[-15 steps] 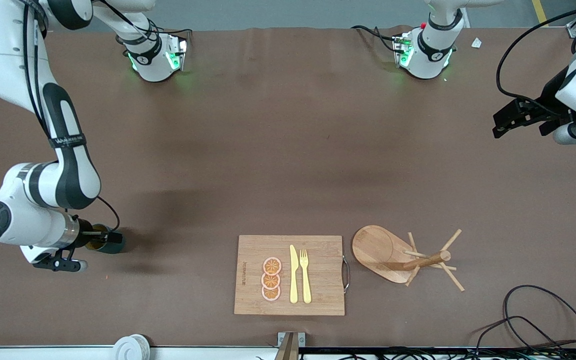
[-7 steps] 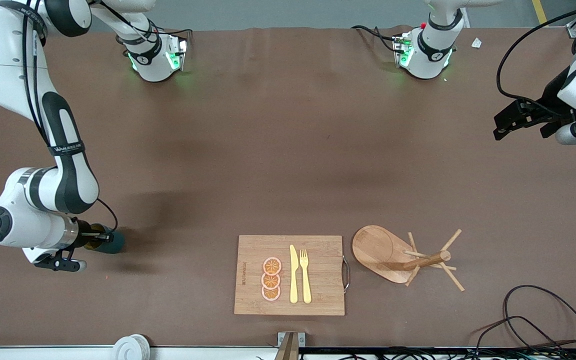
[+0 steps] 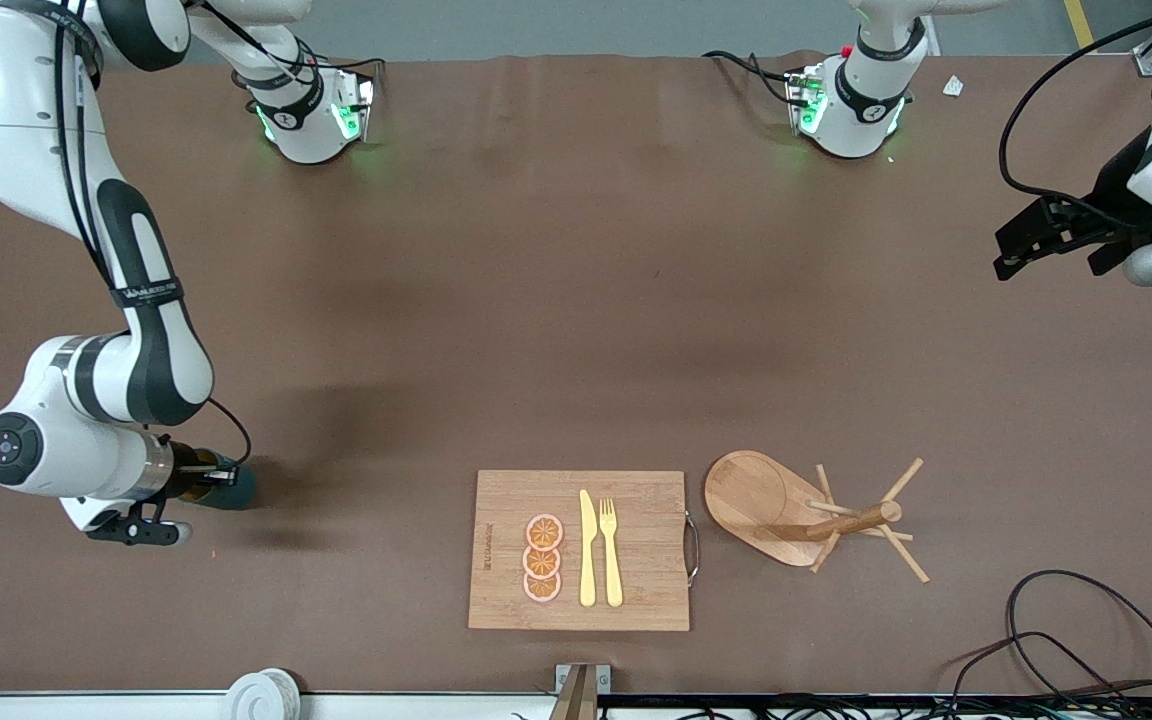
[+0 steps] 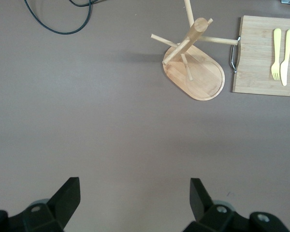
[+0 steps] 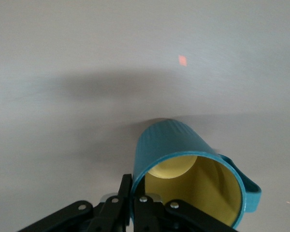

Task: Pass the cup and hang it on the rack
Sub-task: 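Reach the right gripper down to the teal mug and grasp it, then lift the teal mug with the right gripper and set it mid-table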

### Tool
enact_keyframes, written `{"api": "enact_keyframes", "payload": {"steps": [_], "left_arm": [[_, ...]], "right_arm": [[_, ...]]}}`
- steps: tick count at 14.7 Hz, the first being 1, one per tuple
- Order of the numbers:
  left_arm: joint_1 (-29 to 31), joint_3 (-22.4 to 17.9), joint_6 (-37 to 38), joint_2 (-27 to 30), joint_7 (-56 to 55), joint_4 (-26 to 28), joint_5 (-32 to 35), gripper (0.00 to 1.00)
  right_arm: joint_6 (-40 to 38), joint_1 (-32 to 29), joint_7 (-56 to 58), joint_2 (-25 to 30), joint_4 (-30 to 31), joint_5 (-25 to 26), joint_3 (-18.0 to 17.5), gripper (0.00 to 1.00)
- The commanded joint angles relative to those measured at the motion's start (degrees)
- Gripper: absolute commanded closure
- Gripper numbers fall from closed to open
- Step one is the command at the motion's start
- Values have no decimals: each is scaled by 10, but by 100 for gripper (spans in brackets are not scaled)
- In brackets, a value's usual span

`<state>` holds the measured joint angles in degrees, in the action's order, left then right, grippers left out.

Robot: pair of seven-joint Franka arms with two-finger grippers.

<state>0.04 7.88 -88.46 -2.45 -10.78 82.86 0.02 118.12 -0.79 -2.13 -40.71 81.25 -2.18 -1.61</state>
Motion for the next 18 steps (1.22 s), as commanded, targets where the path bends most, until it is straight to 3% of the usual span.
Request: {"api": "enact_keyframes", "payload": {"steps": [1,5,8,12,16,18], "left_arm": [[2,0,1,-1,11,-9,-6,0],[0,1,1,-2,10,-9,-7,0],[1,1,1,-2,9,-9,-8,0],[6,0,1,0,10,-9,-8,0],[0,-1,1,-5,8,-9,-7,0],[-3,1,1,-6,1,-6,-8,0]], "right_arm": [[-46,49,-4,13,-34,-11,-1,100],[-109,139,-133,15,-65,-37,-21,99],[-95,224,-256,14,-66,-37,-40,99],[25,357,-385,2,-65,-41,-39,99],[141,435,-455,-39,-71,-81,-39,99],[163,470,-534,-74,-103,-79,-35,99]]}}
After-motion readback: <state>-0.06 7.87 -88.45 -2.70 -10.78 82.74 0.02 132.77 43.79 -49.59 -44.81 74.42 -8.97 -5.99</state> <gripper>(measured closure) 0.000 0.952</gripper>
